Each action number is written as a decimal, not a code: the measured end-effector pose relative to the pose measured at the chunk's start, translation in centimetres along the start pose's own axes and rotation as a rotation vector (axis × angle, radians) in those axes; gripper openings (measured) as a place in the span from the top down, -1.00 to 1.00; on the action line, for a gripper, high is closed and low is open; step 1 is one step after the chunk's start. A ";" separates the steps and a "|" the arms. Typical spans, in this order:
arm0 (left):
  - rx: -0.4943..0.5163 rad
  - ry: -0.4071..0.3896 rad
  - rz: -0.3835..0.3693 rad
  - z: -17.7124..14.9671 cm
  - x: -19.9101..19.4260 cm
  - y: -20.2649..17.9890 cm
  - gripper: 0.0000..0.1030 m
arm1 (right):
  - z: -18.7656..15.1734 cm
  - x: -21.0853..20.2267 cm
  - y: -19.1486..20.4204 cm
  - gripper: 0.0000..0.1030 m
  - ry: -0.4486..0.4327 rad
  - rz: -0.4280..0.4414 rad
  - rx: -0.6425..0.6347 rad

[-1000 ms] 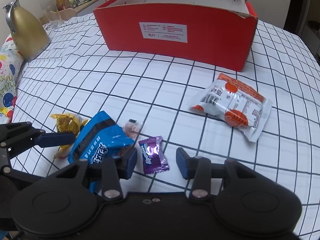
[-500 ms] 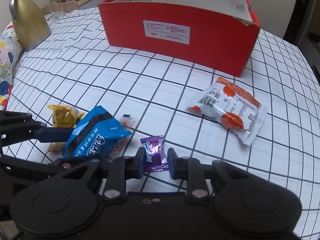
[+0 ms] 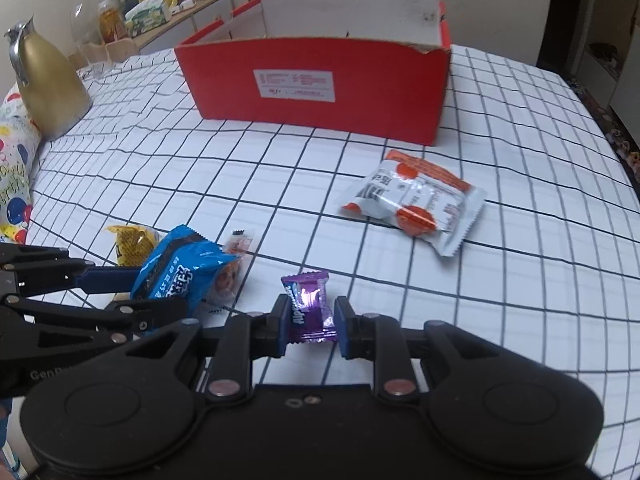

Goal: Organize snacks
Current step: 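Grasp the blue biscuit packet with the left tool while the right tool grasps the purple candy, then carry the blue packet and purple candy up and over the red box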

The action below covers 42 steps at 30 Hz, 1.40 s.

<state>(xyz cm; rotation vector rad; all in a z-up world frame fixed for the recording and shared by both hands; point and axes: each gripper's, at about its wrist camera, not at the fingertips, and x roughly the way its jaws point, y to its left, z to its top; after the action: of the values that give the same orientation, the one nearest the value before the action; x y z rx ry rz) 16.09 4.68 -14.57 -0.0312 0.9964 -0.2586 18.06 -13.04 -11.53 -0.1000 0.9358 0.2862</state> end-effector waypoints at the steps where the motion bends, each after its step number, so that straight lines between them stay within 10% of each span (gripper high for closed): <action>1: -0.008 0.000 0.000 0.0 -0.3 -0.1 0.22 | -0.1 -0.4 0.0 0.58 -0.006 -0.001 0.004; 42: -0.043 -0.295 0.021 11.2 -9.9 -0.2 0.22 | 8.1 -11.5 0.6 0.58 -0.327 -0.017 -0.034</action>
<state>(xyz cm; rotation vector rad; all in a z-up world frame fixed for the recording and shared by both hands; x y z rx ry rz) 20.28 5.77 -0.27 -0.0954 0.7089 -0.2057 17.72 -13.08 2.54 -0.0897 0.6052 0.2925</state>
